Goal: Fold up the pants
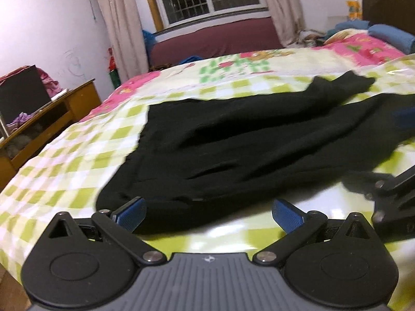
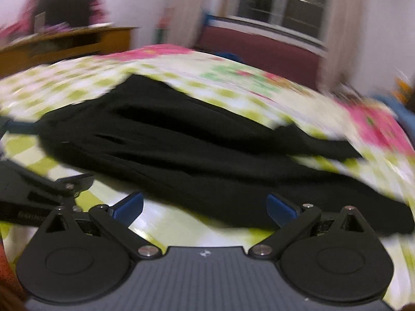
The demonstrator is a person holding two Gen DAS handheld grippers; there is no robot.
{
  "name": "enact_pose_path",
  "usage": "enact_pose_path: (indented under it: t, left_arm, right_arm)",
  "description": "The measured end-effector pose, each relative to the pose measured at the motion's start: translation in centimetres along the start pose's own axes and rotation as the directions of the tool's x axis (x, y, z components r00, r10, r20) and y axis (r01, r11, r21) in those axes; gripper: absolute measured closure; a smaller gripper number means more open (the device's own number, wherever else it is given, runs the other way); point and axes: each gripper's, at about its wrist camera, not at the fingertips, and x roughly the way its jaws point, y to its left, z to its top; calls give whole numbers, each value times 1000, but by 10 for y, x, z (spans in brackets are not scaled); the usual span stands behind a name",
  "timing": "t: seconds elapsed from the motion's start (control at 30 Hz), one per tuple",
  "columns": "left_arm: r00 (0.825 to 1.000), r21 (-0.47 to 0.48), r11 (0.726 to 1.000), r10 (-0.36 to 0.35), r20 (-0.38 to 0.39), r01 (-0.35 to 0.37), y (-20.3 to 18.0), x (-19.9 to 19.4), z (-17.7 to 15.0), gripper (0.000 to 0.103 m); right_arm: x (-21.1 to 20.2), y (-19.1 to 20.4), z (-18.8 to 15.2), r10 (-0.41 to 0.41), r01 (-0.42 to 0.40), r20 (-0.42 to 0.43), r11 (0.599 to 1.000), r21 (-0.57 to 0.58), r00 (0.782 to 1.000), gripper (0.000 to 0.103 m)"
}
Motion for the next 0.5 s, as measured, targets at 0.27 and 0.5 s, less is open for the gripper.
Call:
enact_pose_path:
  t: [0.27, 0.5]
  left_arm:
    - [996, 67, 997, -25, -90, 31, 51, 53, -2, 0]
    - [993, 144, 987, -55, -101, 69, 54, 78, 7, 0]
  right_arm:
    - [77, 45, 32, 289, -300, -85, 932, -203, 954, 29]
    - [104, 47, 51, 413, -437, -207, 896, -82, 887, 85]
